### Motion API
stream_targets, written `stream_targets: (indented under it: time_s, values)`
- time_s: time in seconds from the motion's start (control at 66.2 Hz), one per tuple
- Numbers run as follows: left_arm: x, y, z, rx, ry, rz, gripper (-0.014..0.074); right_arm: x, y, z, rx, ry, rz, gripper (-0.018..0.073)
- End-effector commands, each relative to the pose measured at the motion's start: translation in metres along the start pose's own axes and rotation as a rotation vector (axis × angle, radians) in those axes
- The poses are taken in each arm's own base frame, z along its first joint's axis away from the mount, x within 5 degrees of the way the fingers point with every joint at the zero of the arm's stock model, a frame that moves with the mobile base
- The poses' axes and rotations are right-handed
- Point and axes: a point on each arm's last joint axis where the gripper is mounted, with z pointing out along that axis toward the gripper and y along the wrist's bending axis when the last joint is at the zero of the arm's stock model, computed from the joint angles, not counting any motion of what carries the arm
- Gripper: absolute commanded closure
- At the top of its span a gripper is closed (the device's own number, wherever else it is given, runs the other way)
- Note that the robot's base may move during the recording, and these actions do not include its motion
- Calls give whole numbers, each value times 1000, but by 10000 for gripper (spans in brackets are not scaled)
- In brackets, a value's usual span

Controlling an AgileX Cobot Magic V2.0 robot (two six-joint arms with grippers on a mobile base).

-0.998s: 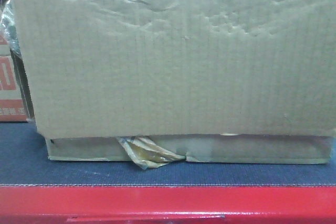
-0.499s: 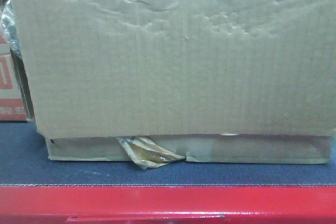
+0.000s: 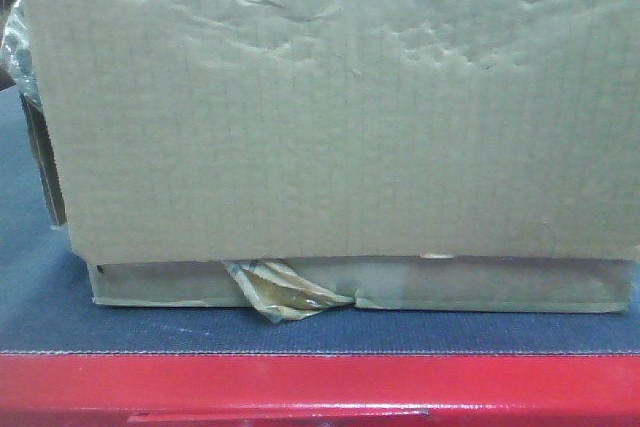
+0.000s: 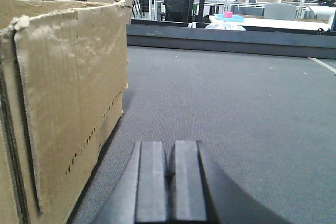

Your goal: Stack two boxes on right shelf middle

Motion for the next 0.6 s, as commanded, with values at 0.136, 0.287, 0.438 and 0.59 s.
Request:
stream_targets:
  time_s: [0.136, 0.287, 0.438, 0.59]
  values:
    - [-43, -36, -77, 42, -195, -60, 707, -2, 0, 0, 6, -21, 1, 721]
    - [-43, -94, -108, 53, -219, -69, 707, -2, 0, 0, 6, -21, 1, 721]
    - [-27, -152, -120, 86, -206, -55, 707, -2, 0, 0, 6, -21, 1, 721]
    - [-2, -203, -110, 180, -107, -25, 707, -2, 0, 0, 6, -21, 1, 721]
